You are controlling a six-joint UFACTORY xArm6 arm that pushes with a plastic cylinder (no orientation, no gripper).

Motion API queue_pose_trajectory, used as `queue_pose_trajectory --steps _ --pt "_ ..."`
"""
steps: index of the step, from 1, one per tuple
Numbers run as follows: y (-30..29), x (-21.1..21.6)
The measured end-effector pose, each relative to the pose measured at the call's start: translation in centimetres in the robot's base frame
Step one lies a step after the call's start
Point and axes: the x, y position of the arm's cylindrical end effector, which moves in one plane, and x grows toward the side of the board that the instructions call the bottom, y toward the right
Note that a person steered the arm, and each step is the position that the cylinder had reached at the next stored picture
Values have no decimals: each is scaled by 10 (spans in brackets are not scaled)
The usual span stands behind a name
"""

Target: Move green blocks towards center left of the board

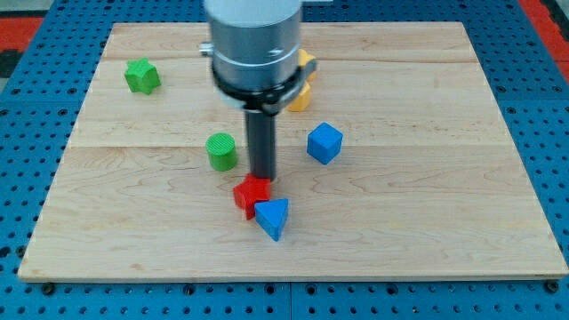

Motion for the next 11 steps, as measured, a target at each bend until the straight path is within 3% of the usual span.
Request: queue_pose_trajectory --steps 1,2,3,5,7,8,9,10,11 --pt "-71 -16" --pt "-108 -65" --pt "-9 -45" --pt "67 -38" --pt "-32 -70" --pt "19 -81" --pt "14 -99" --pt "-77 -117" --pt "-132 -135"
